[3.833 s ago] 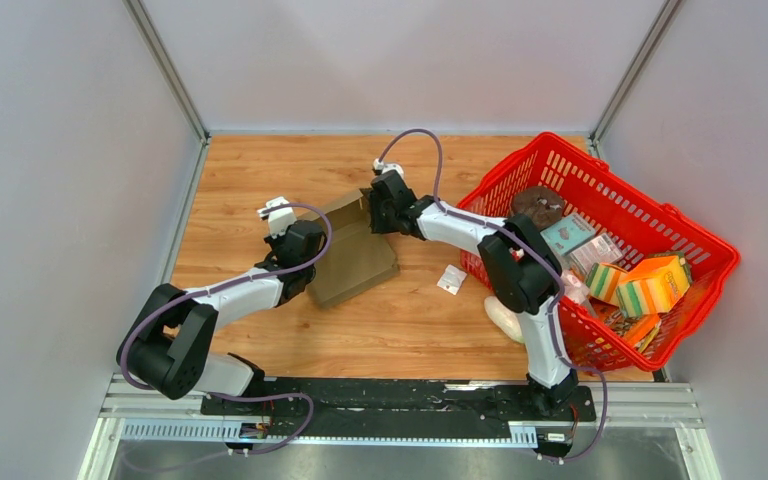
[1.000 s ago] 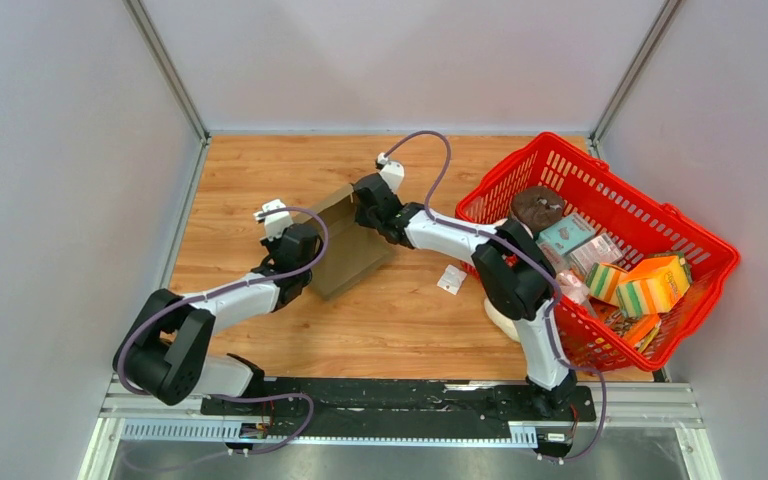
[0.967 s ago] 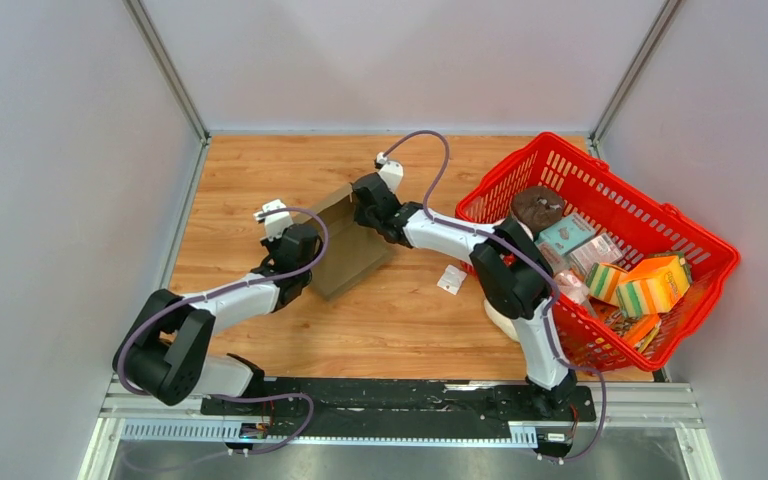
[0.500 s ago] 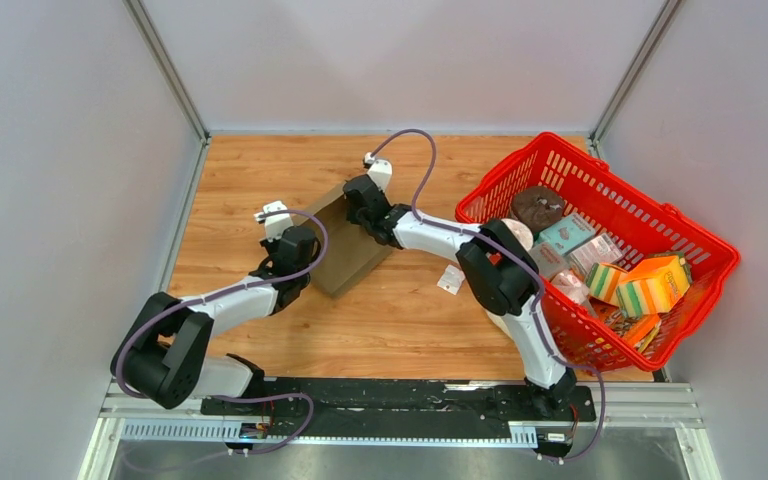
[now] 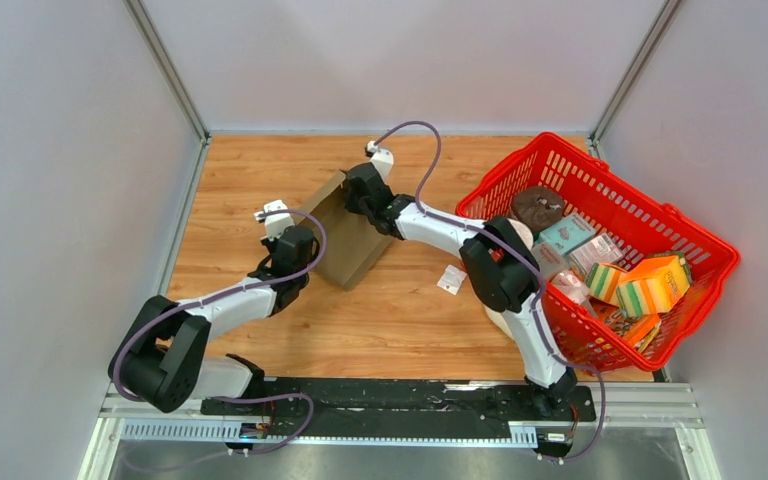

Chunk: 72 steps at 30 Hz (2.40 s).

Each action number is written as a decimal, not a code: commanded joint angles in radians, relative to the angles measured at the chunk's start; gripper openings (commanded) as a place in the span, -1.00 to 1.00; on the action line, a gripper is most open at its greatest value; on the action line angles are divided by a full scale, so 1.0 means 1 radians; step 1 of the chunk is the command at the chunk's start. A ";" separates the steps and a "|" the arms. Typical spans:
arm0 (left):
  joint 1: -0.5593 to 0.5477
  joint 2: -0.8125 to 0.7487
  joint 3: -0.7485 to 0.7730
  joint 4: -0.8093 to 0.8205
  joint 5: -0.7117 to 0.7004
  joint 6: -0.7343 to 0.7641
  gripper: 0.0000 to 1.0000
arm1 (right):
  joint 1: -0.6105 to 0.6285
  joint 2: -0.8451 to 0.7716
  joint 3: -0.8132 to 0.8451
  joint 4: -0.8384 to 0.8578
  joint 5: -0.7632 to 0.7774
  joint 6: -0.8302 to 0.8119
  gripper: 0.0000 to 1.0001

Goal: Fold the paper box

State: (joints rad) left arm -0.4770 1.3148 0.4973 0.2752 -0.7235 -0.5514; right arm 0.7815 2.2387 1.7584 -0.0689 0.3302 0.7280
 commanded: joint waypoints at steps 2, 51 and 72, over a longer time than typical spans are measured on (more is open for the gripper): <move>-0.006 -0.002 0.018 0.036 0.090 -0.004 -1.00 | 0.084 -0.056 -0.147 0.104 -0.105 -0.042 -1.00; 0.009 0.057 0.101 -0.047 0.137 0.022 -1.00 | -0.084 -0.281 -0.359 0.101 -0.418 -1.016 -0.46; 0.009 0.049 0.096 -0.039 0.151 0.018 -1.00 | -0.051 -0.191 -0.346 0.300 -0.243 -0.855 -0.40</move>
State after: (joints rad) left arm -0.4629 1.3792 0.5781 0.2199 -0.6056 -0.5335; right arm 0.7254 2.0232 1.3895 0.1349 0.0895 -0.1745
